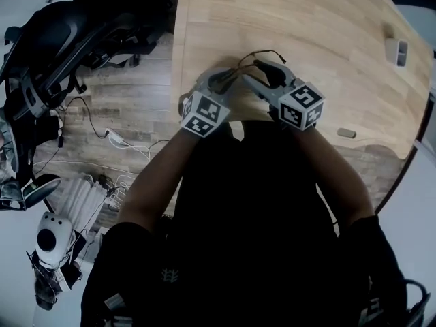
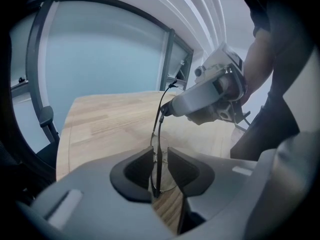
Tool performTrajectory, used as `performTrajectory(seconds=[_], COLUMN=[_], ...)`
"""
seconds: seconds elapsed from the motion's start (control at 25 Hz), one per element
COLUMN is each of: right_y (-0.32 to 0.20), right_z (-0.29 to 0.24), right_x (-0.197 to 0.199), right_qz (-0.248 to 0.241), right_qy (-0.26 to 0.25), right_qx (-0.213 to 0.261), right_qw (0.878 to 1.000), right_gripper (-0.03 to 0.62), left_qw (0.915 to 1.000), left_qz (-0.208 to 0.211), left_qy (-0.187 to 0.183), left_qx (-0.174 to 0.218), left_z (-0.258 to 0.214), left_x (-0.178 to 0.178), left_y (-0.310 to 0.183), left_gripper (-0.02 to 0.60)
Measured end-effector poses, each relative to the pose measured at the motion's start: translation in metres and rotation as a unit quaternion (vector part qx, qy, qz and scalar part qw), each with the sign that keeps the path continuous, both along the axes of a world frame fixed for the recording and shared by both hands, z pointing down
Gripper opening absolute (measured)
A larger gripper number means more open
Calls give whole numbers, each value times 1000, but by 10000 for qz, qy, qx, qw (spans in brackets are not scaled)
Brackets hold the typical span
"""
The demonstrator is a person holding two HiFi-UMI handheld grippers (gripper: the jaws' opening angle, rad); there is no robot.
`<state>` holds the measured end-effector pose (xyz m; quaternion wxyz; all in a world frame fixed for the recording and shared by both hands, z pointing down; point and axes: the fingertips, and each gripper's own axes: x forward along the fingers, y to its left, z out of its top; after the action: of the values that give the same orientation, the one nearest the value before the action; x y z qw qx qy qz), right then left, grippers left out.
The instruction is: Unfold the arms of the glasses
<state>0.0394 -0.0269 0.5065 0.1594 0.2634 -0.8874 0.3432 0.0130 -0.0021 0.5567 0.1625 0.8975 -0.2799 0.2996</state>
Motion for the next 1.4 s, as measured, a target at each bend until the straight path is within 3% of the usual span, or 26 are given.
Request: performTrajectory(seconds=[0.68,1.4], right_y=[33,80], right_z=[-35,-52], right_x=[-25,-86], right_qz=[-383,-1326], right_qy=[-177,-269], right_qx=[311,426], right_qw=[9986,9899], right_gripper=[204,204], left_qw=[9991,9951], left_qz=[-398,-969], left_qy=[-59,-48], left_qx=[166,188], left_z=[-17,-23], left_x=[-29,-78], left_y=[36,70], left_gripper=[106,106])
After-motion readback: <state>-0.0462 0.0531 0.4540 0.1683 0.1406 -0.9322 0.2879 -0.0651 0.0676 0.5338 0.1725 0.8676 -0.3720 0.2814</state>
